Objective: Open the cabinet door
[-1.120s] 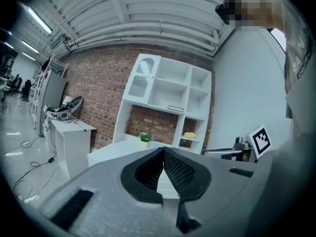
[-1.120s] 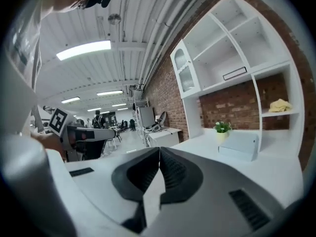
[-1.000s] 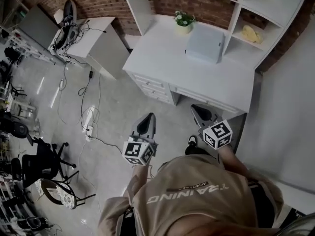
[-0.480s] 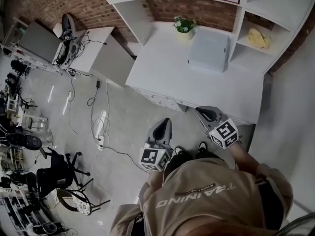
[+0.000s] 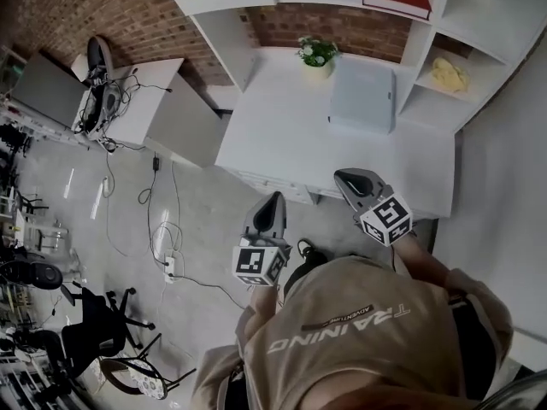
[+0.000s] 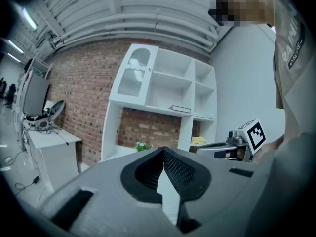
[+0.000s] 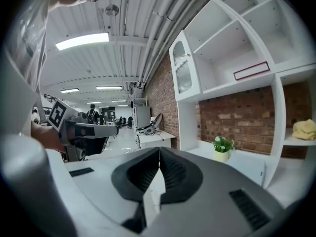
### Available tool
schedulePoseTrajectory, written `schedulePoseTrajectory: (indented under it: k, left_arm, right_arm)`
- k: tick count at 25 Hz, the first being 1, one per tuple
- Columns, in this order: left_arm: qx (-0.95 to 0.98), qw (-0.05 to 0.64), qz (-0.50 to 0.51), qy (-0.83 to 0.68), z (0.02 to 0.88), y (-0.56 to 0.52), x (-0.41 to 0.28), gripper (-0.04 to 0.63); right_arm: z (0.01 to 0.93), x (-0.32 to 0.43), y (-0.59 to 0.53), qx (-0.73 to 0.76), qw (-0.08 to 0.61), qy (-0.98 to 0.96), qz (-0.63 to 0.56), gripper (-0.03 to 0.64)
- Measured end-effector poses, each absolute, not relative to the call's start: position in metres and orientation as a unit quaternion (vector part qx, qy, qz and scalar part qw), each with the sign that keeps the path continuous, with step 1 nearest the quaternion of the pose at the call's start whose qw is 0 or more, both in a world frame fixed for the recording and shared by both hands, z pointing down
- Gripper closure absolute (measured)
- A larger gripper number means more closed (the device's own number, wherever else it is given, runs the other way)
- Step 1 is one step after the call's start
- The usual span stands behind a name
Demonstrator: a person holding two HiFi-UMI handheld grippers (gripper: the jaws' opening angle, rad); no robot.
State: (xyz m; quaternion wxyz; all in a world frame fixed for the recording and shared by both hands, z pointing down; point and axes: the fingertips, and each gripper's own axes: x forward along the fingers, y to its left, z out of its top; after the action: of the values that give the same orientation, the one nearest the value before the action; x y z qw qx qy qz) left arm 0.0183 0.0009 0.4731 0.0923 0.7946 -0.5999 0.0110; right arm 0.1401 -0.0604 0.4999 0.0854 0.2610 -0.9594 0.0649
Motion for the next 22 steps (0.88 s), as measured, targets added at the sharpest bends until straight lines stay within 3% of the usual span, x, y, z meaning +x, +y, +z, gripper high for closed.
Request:
schedulePoseTrajectory:
  k: [5,22]
  left_arm:
    - [0.806,0.070,0.006,-0.587,0.456,-0.021,-0.032,0.588]
    - [0.808,0.127,0.016,-0.576,0.501,-0.083,-0.104,0.588]
  right_arm:
    - [0.479,0.093,-0.077,0.274,0.084,-0.957,0.040,0.603]
    - [0.510,0.041,-0.127,0.318,0.124,-0.939,0.038,0.603]
